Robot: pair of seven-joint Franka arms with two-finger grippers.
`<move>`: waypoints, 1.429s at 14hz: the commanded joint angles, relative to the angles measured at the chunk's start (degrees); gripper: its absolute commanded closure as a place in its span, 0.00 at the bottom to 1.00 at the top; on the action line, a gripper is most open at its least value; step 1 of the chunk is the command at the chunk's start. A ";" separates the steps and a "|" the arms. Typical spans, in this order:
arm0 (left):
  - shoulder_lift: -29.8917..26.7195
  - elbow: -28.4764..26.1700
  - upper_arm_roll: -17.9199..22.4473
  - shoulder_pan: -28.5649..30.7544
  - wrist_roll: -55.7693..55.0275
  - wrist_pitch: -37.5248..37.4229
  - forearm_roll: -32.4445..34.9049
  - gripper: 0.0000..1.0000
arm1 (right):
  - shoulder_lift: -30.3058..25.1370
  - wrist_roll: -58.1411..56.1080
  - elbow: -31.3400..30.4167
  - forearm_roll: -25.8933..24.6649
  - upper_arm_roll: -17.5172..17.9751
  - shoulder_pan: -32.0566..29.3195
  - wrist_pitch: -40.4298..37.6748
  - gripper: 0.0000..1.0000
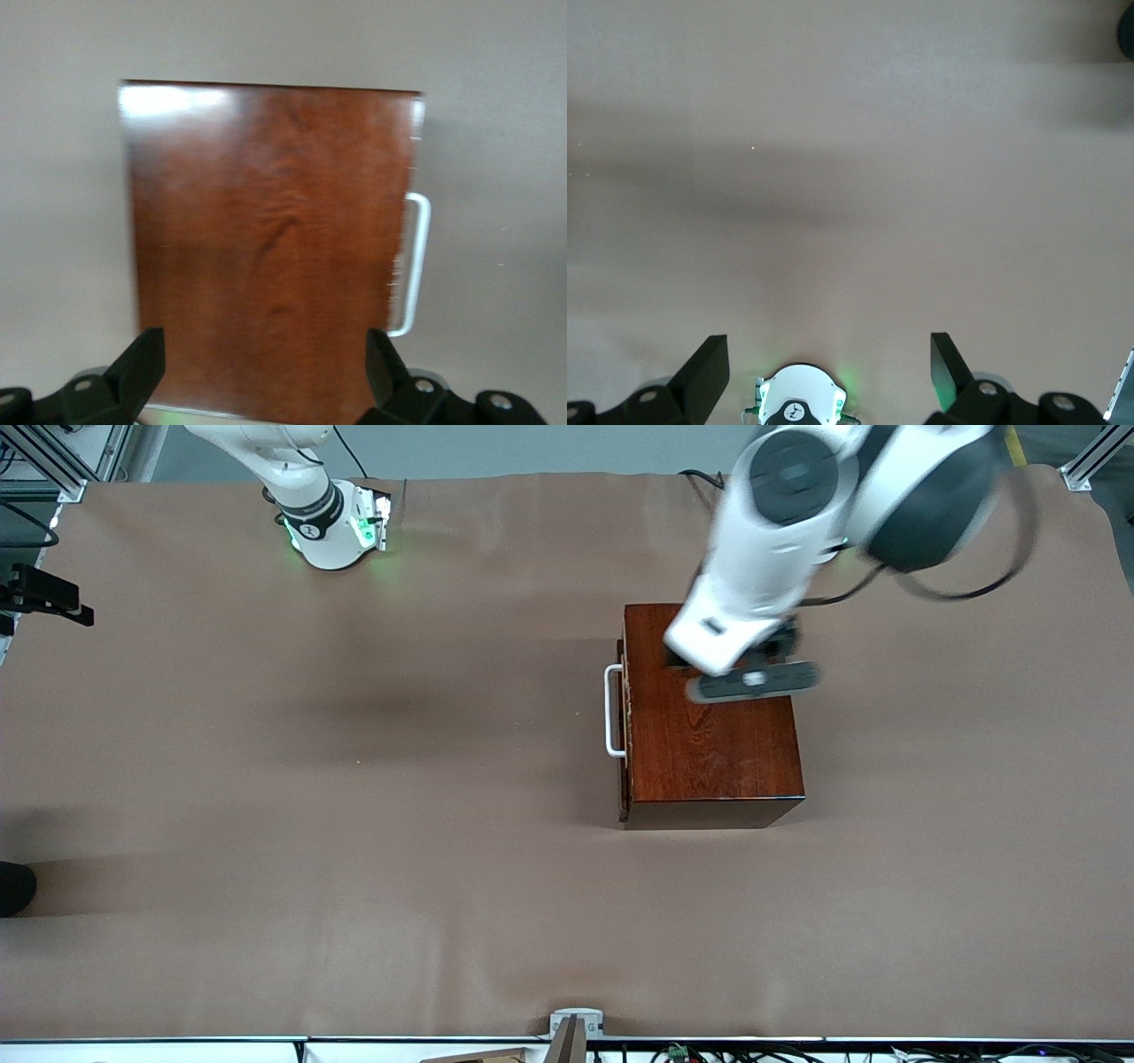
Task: Open drawer, take yellow block, close drawer
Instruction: 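Move the left gripper to the white drawer handle, then hook the handle with the left gripper and pull the drawer open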
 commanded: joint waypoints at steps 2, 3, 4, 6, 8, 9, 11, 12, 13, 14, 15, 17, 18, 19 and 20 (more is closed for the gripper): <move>8.67 7.38 3.74 -9.14 -6.34 4.39 1.58 0.00 | -0.22 0.93 0.08 -0.59 -0.13 0.44 -0.21 0.00; 10.42 8.00 6.20 -12.74 -7.84 5.63 1.58 0.00 | -0.14 0.93 0.08 -0.59 -0.13 0.35 -0.21 0.00; 12.09 9.13 9.61 -16.86 -9.07 6.34 1.58 0.00 | -0.14 0.93 0.08 -0.59 -0.13 0.35 -0.21 0.00; 16.05 11.24 17.26 -24.95 -10.05 6.69 1.49 0.00 | -0.14 0.93 0.08 -0.59 -0.13 0.26 -0.12 0.00; 19.57 13.01 22.11 -29.80 -10.05 6.70 1.49 0.00 | -0.14 0.93 0.08 -0.59 -0.13 0.26 -0.12 0.00; 20.71 13.01 23.26 -30.95 -10.05 7.04 1.58 0.00 | -0.14 0.93 0.08 -0.50 -0.13 0.35 -0.03 0.00; 22.65 12.93 23.89 -32.54 -10.05 7.31 1.58 0.00 | -0.14 0.93 0.08 -0.50 -0.13 0.35 -0.03 0.00; 23.18 12.58 23.80 -32.81 -9.88 7.31 2.10 0.00 | -0.22 0.93 0.08 -0.50 -0.13 0.35 0.06 0.00; 23.79 12.40 23.45 -33.42 -9.44 6.96 4.28 0.00 | -0.14 0.93 0.08 -0.50 -0.13 0.26 0.06 0.00; 24.41 12.14 23.27 -33.69 -9.35 6.61 5.96 0.00 | -0.22 0.93 0.08 -0.59 -0.13 0.26 0.06 0.00; 25.03 12.05 23.19 -33.69 -9.26 6.26 6.24 0.00 | -0.14 0.93 0.08 -0.59 -0.13 0.26 0.06 0.00; 26.17 12.05 23.18 -33.69 -8.91 5.73 6.41 0.00 | -0.14 0.93 0.08 -0.50 -0.13 0.35 -0.03 0.00; 26.78 11.96 23.18 -33.69 -8.99 5.56 6.41 0.00 | -0.14 0.93 0.08 -0.59 -0.13 0.26 -0.12 0.00; 27.22 11.96 23.18 -34.04 -9.00 5.38 6.50 0.00 | -0.14 0.93 0.08 -0.59 -0.13 0.18 -0.03 0.00; 27.66 11.96 23.18 -34.22 -9.00 5.29 6.50 0.00 | -0.14 0.93 0.08 -0.59 -0.13 0.17 -0.12 0.00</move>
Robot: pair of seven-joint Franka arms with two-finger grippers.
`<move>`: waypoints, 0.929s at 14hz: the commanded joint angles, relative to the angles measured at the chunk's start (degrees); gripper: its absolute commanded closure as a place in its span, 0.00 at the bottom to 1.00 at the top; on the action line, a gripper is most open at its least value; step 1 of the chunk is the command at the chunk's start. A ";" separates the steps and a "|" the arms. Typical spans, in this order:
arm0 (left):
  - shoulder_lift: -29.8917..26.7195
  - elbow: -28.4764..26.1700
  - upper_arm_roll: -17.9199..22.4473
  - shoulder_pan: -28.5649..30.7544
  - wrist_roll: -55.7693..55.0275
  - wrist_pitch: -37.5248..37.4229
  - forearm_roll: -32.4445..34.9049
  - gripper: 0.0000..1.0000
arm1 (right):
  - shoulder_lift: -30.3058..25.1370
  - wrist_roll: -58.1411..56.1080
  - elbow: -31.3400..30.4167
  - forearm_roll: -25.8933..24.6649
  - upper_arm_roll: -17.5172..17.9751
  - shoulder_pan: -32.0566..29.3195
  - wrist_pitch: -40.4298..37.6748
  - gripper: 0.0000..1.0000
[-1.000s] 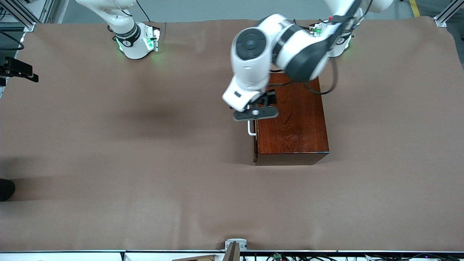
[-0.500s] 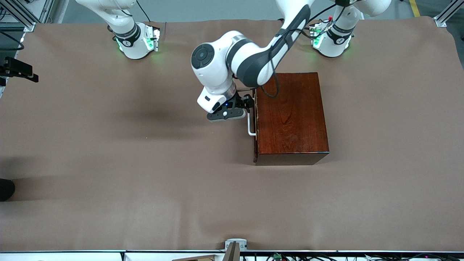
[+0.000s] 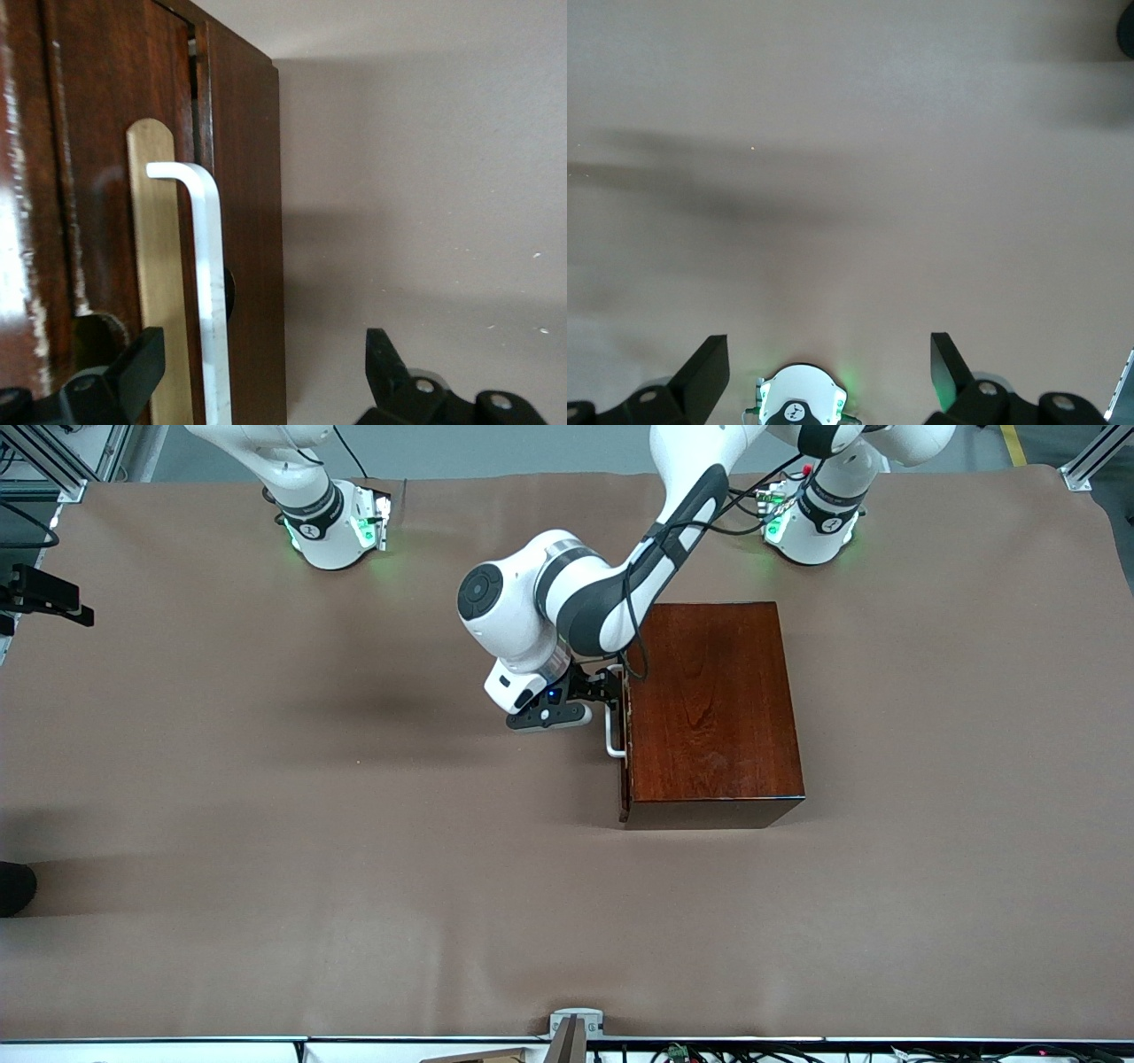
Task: Open drawer, take yellow block, close drawer
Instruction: 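Hook the handle with the left gripper and pull the drawer open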
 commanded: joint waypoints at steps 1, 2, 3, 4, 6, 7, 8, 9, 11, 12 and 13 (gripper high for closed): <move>1.77 1.53 0.24 -0.82 0.38 -1.75 1.99 0.00 | -0.16 0.81 0.10 -0.59 -0.07 0.16 -0.15 0.00; 2.47 1.52 0.24 -0.82 0.38 -1.75 1.82 0.00 | -0.16 0.81 0.10 -0.59 -0.16 0.16 -0.15 0.00; 3.09 1.61 0.24 -0.82 0.03 -1.49 1.73 0.00 | -0.16 0.81 0.10 -0.50 -0.16 0.08 -0.15 0.00; 3.44 1.87 0.24 -0.82 -0.24 -1.05 1.64 0.00 | -0.16 0.81 0.10 -0.50 -0.07 0.08 -0.23 0.00; 3.97 1.96 0.15 -1.60 -3.38 0.88 1.29 0.00 | -0.16 0.81 0.10 -0.59 -0.16 -0.01 -0.15 0.00; 4.15 2.05 0.07 -1.78 -5.75 1.93 1.11 0.00 | -0.16 0.81 0.10 -0.59 -0.16 -0.01 -0.15 0.00; 4.15 2.14 -0.28 -1.78 -7.08 2.81 0.94 0.00 | -0.16 0.81 0.10 -0.59 -0.16 -0.01 -0.06 0.00; 4.15 2.23 -1.07 -1.78 -8.66 4.13 0.67 0.00 | -0.16 0.81 0.19 -0.59 -0.16 0.34 -0.06 0.00; 4.15 2.31 -1.34 -1.78 -13.40 9.04 -1.08 0.00 | -0.16 0.81 0.10 -0.68 -0.16 0.43 -0.06 0.00; 4.24 2.31 -1.34 -1.78 -15.25 11.32 -1.96 0.00 | -0.16 0.81 0.10 -0.68 -0.16 0.34 -0.15 0.00; 4.58 2.40 -1.52 -1.87 -17.18 13.61 -3.10 0.00 | -0.16 0.81 0.10 -0.68 -0.16 0.25 -0.23 0.00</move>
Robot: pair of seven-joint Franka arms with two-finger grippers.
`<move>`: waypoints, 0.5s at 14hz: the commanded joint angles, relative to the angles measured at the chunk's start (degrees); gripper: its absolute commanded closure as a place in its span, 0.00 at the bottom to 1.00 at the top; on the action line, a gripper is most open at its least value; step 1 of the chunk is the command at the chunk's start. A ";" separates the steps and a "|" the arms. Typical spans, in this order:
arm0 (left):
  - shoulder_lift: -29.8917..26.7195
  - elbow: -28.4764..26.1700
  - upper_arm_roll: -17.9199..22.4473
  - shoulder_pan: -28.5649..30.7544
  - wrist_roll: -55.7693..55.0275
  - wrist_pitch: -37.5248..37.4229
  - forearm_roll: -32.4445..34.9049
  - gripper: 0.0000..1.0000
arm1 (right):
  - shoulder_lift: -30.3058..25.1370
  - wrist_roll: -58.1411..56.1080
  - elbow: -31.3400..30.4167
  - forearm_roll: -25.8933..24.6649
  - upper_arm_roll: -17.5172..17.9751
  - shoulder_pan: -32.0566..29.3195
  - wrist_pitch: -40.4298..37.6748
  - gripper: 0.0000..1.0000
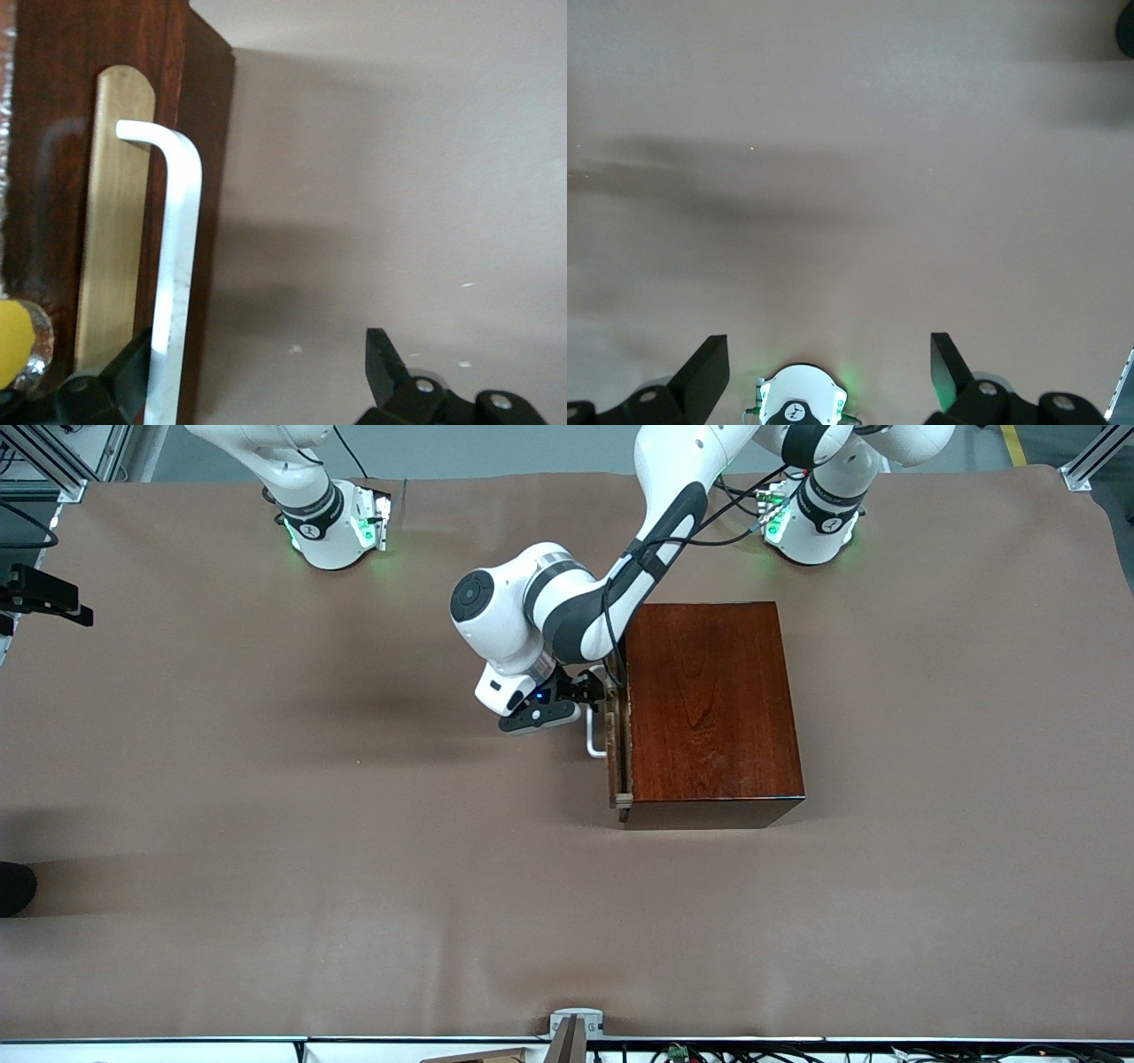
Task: Open drawer, take yellow block, close drawer
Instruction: 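Hook the handle with the left gripper and pull the drawer open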
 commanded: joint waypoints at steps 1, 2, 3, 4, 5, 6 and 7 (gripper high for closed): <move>2.15 2.22 -1.36 -0.39 -6.54 7.58 -3.27 0.00 | -0.16 0.76 0.10 -0.68 -0.04 0.16 -0.15 0.00; 2.59 2.22 -1.72 -0.48 -8.57 10.04 -3.45 0.00 | -0.16 0.76 0.10 -0.68 -0.04 0.16 -0.23 0.00; 2.94 2.31 -1.98 -0.57 -10.24 11.55 -3.54 0.00 | -0.16 0.76 0.10 -0.68 -0.04 0.24 -0.23 0.00; 3.38 2.57 -2.25 -0.83 -11.74 13.22 -3.54 0.00 | -0.16 0.76 0.10 -0.68 -0.04 0.16 -0.15 0.00; 4.08 2.66 -2.68 -1.09 -12.88 14.54 -3.54 0.00 | -0.16 0.76 0.10 -0.68 -0.04 0.16 -0.15 0.00; 4.43 2.84 -2.77 -1.09 -14.03 15.94 -3.54 0.00 | -0.16 0.76 0.10 -0.76 -0.04 0.16 -0.15 0.00; 4.96 3.19 -2.78 -1.27 -14.91 17.35 -3.54 0.00 | -0.16 0.76 0.10 -0.68 -0.04 0.16 -0.15 0.00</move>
